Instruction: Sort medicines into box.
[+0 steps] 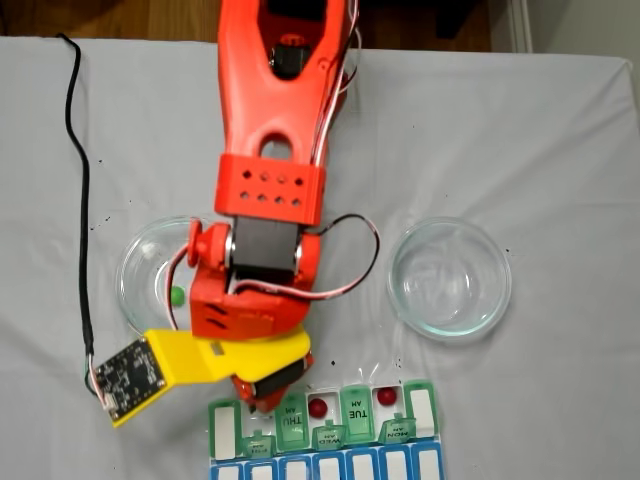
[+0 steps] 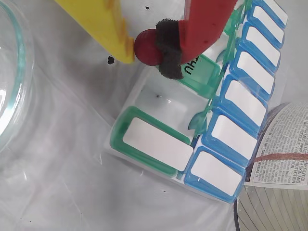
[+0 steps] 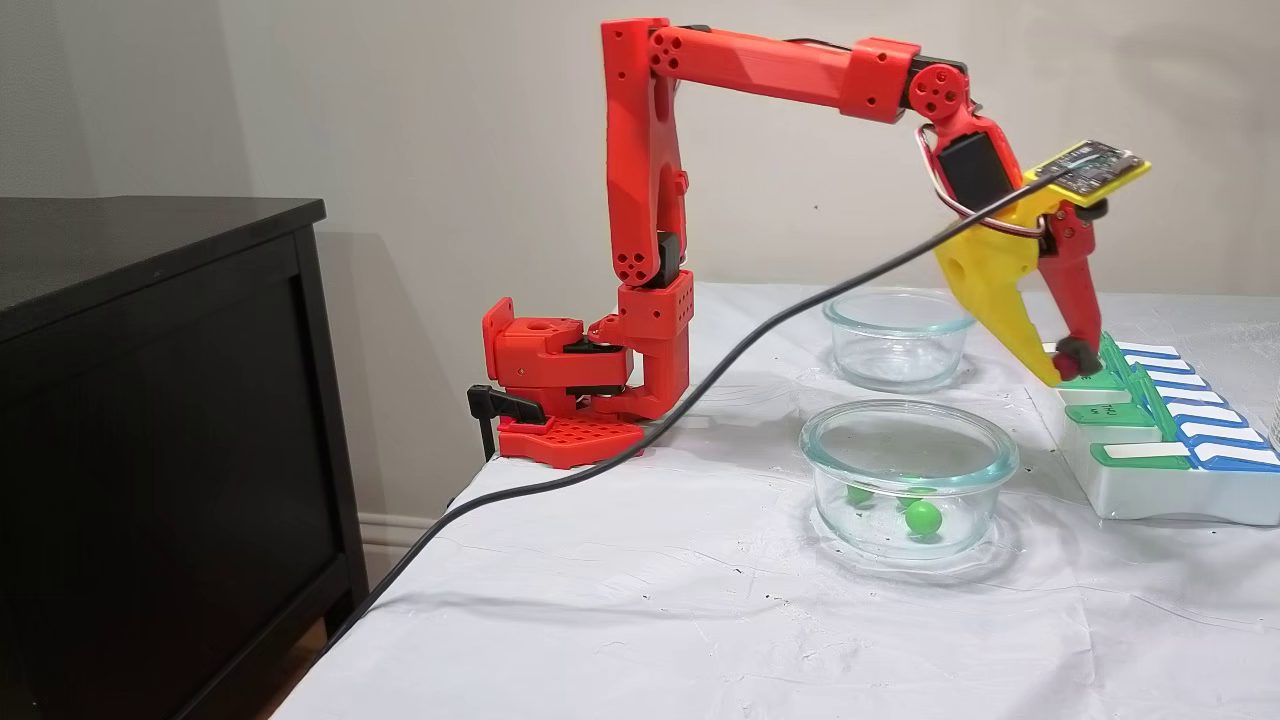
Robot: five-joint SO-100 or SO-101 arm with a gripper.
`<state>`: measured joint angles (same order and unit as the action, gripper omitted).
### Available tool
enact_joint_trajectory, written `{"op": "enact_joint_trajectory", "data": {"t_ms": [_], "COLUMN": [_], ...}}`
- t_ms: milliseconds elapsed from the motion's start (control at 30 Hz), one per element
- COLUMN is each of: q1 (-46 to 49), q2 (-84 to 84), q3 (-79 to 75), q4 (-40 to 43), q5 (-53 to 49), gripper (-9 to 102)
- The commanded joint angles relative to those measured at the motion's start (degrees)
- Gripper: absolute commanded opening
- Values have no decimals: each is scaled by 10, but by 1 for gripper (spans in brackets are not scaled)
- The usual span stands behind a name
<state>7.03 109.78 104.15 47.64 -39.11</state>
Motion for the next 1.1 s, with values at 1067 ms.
{"op": "enact_joint_trajectory", "data": {"t_ms": [1067], "q1": [12], "q2": [-54], "q3": [-125], "q4": [-13], "q5": [-14], "gripper": [10]}}
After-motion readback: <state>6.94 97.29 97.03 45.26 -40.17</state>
